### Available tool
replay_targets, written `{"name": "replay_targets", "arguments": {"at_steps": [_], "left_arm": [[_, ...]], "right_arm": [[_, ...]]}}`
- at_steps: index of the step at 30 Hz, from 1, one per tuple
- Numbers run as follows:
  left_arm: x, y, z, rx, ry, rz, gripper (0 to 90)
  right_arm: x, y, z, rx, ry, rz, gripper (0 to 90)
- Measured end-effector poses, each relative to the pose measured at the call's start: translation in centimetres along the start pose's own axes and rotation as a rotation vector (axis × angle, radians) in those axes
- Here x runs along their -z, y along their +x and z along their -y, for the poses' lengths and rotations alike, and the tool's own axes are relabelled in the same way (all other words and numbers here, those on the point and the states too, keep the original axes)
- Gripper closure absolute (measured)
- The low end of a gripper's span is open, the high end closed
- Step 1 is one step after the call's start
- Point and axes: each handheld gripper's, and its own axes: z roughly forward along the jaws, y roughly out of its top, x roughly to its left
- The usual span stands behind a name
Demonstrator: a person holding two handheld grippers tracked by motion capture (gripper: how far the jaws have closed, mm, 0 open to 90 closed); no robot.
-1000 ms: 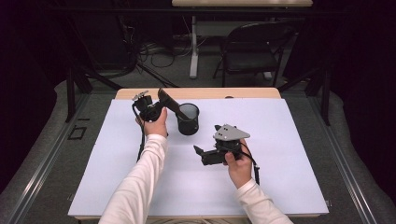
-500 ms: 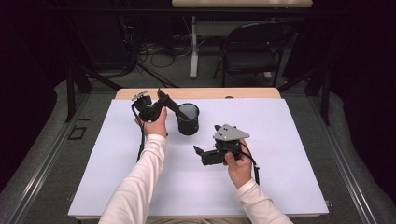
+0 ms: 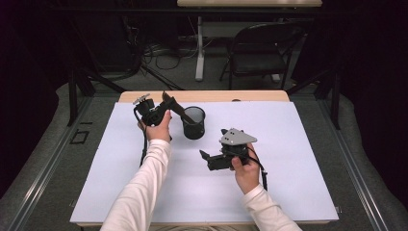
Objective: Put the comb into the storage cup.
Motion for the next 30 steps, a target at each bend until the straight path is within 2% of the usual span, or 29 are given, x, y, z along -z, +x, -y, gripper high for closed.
{"name": "replay_targets", "arguments": {"at_steps": [6,14,15,25,27,30], "left_arm": [[0.2,0.1,-0.2,-0.008,0.001,-0.004,51.4],[0.6,0.6,-0.3,-0.004,-0.012,0.011,40.3],[0.7,0.7,-0.4,-0.024,-0.012,0.004,38.8],[1.0,0.6,-0.5,-0.065,-0.004,-0.014,33.2],[1.1,0.6,-0.5,-0.052,-0.008,-0.003,32.1],[1.2,0.4,-0.5,-0.054,-0.003,-0.003,31.3]], "right_arm": [[0.0,0.0,0.0,0.002,0.001,0.001,1.3],[0.0,0.0,0.0,0.003,0.001,0.003,1.3],[0.0,0.0,0.0,0.003,0.002,0.003,1.3],[-0.1,0.1,0.0,0.007,0.006,0.005,1.3],[-0.1,0.1,0.1,0.008,0.006,0.007,1.3],[-0.1,0.1,0.1,0.009,0.007,0.005,1.3]]}}
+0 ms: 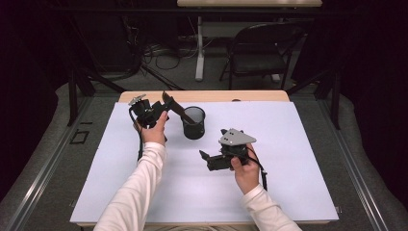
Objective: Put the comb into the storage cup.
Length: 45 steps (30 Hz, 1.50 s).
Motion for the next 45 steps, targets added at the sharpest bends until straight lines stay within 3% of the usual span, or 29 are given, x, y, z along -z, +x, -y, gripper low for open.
{"name": "replay_targets", "arguments": {"at_steps": [4,9,17,26,29,36,42,45], "left_arm": [[0.3,-0.1,-0.1,-0.007,0.01,-0.01,30.8],[0.6,-0.1,-0.3,0.001,0.014,0.021,30.9],[1.4,-0.5,-0.5,-0.06,0.026,0.02,34.1],[1.9,-0.2,-0.7,-0.084,0.057,0.031,34.3],[2.0,-0.3,-0.5,-0.104,0.071,0.012,34.3],[2.5,-0.4,-0.4,-0.127,0.075,0.017,34.3],[3.2,-1.2,-0.5,-0.242,0.109,0.002,33.9],[3.6,-1.5,-0.5,-0.273,0.112,0.016,30.0]], "right_arm": [[0.0,0.0,0.0,0.001,0.0,0.001,1.3],[0.0,0.0,0.0,0.001,0.002,0.001,1.3],[0.0,0.0,0.1,0.002,0.004,0.003,1.3],[-0.1,0.0,0.1,0.005,0.007,0.006,1.3],[-0.1,0.0,0.1,0.006,0.007,0.007,1.3],[-0.1,0.0,0.1,0.005,0.007,0.007,1.3],[-0.1,0.0,0.1,0.006,0.01,0.009,1.3],[-0.1,0.1,0.1,0.008,0.009,0.008,1.3]]}}
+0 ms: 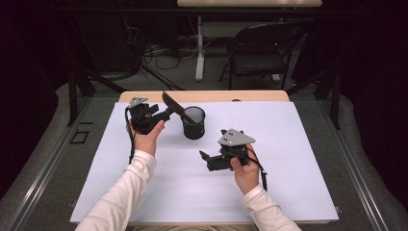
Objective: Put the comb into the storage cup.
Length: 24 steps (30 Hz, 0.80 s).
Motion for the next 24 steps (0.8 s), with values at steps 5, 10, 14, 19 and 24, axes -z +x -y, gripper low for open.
{"name": "replay_targets", "arguments": {"at_steps": [5,10,14,19,24], "left_arm": [[0.8,-0.1,-0.1,-0.041,0.003,0.011,26.1],[1.5,0.3,-0.1,-0.034,0.018,0.035,18.6],[2.0,0.3,-0.2,-0.041,0.027,0.045,16.9],[2.7,0.2,-0.2,-0.069,0.047,0.087,15.7],[3.4,-0.2,-0.3,-0.13,0.073,0.119,15.7]], "right_arm": [[0.0,0.0,0.0,0.0,0.0,0.002,1.3],[0.0,0.0,0.0,-0.001,0.002,0.001,1.3],[-0.1,0.0,0.0,0.0,0.003,0.003,1.3],[0.0,-0.1,0.1,0.001,0.006,0.005,1.3],[0.0,-0.1,0.1,-0.001,0.005,0.005,1.3]]}}
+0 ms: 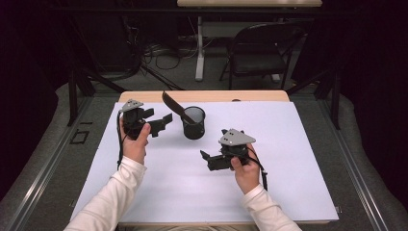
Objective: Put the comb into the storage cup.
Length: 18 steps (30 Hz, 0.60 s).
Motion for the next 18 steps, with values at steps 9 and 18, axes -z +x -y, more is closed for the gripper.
{"name": "replay_targets", "arguments": {"at_steps": [9,18], "left_arm": [[0.9,-1.0,0.5,-0.119,0.062,0.08,15.7],[2.4,-2.2,1.0,-0.234,0.07,0.13,15.7]], "right_arm": [[0.0,0.0,0.0,-0.001,-0.001,0.0,1.8],[0.0,0.0,0.0,-0.003,0.002,-0.003,2.0]]}}
